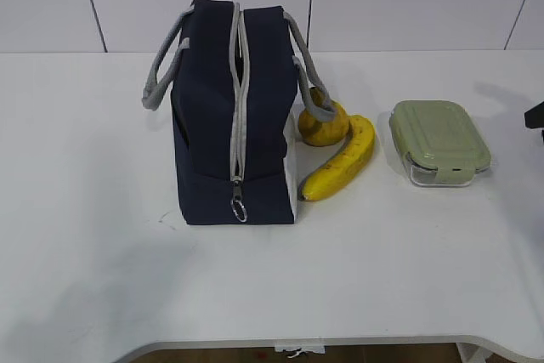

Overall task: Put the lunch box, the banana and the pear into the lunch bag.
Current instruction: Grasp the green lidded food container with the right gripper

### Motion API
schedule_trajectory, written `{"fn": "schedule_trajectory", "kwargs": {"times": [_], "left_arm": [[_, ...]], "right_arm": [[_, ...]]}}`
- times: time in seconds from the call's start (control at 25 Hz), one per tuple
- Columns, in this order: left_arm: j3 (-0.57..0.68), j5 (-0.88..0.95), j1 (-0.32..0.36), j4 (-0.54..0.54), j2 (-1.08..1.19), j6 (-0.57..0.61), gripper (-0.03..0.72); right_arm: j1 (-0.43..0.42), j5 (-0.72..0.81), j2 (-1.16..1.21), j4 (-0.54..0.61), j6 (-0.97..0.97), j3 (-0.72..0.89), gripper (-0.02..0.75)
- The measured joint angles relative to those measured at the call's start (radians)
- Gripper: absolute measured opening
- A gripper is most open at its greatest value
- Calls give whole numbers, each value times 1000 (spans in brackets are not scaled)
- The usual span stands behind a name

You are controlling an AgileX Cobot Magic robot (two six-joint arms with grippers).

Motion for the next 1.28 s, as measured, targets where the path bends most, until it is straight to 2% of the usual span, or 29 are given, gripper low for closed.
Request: {"fn": "schedule_trajectory", "kwargs": {"times": [0.48, 0.56, 0.68, 0.8, 1.04, 1.28], "left_arm": [[0, 0, 0, 0, 0, 0, 288], [0, 0, 0, 0, 0, 0, 288], [0, 0, 0, 0, 0, 0, 288], [0, 0, 0, 0, 0, 0, 288], [0, 0, 0, 0, 0, 0, 288], [0, 0, 0, 0, 0, 0, 288]], "right_arm": [[0, 0, 58, 41, -41, -70, 402], [0, 0, 60, 40, -41, -70, 433], [0, 0, 79, 44, -43, -70, 538], [0, 0, 105, 44, -43, -77, 597], [4, 0, 184, 119, -43, -132, 610], [37, -2, 243, 134, -47, -140, 609]]}}
